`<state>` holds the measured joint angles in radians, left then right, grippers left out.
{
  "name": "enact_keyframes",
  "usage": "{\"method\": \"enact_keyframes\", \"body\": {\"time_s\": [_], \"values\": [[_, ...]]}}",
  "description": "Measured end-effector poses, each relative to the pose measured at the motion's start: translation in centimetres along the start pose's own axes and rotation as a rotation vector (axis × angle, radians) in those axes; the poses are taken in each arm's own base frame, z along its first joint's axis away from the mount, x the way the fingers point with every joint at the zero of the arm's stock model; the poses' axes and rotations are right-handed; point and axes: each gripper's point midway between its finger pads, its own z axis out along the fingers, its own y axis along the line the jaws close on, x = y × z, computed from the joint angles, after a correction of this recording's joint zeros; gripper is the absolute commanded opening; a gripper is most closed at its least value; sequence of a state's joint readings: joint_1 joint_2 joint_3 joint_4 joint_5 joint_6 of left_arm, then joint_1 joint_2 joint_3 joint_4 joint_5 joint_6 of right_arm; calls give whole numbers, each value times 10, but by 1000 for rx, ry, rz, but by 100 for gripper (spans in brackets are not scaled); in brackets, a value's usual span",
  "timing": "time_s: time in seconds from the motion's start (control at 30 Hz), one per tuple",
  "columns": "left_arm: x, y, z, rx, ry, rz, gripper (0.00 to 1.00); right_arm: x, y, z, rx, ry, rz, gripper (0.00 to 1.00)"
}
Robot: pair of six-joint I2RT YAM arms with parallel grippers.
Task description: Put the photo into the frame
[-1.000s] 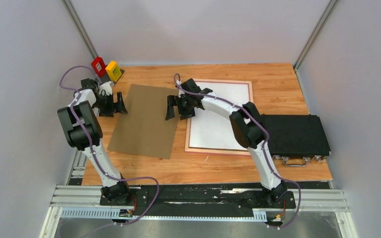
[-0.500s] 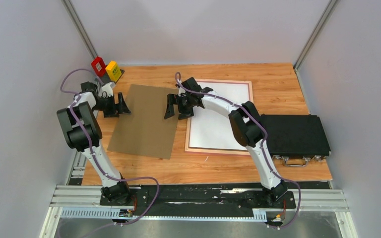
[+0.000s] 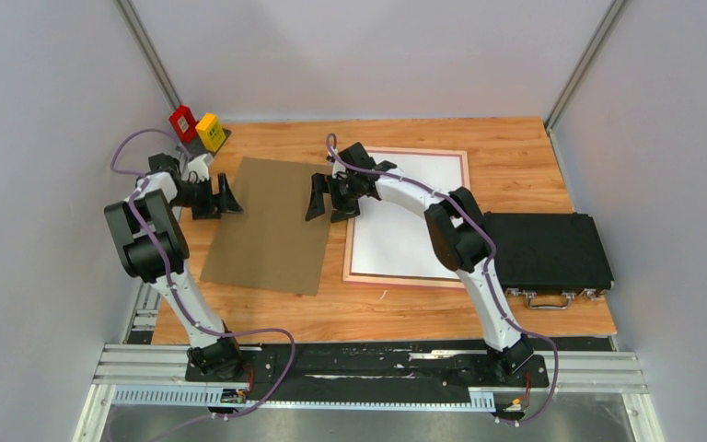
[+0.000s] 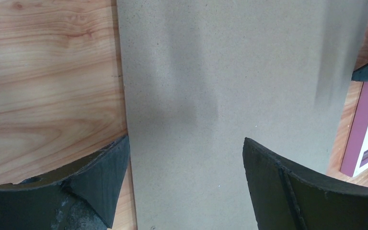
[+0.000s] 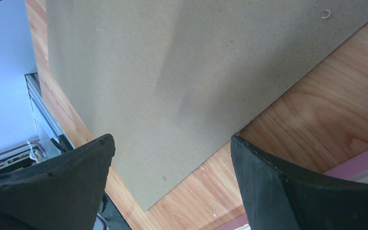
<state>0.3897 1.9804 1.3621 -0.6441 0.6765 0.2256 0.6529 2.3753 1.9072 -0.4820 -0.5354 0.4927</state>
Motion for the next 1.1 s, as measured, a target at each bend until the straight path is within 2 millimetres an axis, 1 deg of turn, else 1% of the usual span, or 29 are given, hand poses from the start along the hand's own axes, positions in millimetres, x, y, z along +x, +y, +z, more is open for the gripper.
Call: {"method": "enact_keyframes", "body": {"time_s": [0.17,0.3,0.4,0.47,0.57,0.67,0.77,0.93,1.03,1.1], "values": [[5,-2,-2,8,-3,-9,90,-1,0,-1,-27,14,9,97],[11,-4,-8,15,-8,-24,87,-1,1,-2,-33,18,10,97],[11,-11,-18,17,-24,-25,86,0,0,-2,-31,22,14,97],[6,-21,-28,23,-48,-10,86,0,0,-3,-30,22,15,97],[-7,-40,-47,45,-103,27,86,0,0,-3,-29,25,16,97],[-19,-66,-71,78,-167,81,86,0,0,-3,-28,26,14,97],[-27,-92,-89,112,-211,130,86,0,0,-4,-28,27,13,97],[-38,-135,-110,166,-267,221,86,1,0,-4,-30,29,7,97],[-45,-169,-122,211,-299,295,86,1,0,-4,-32,31,1,97],[-46,-197,-132,259,-318,348,83,1,1,-4,-40,35,-3,97]]}}
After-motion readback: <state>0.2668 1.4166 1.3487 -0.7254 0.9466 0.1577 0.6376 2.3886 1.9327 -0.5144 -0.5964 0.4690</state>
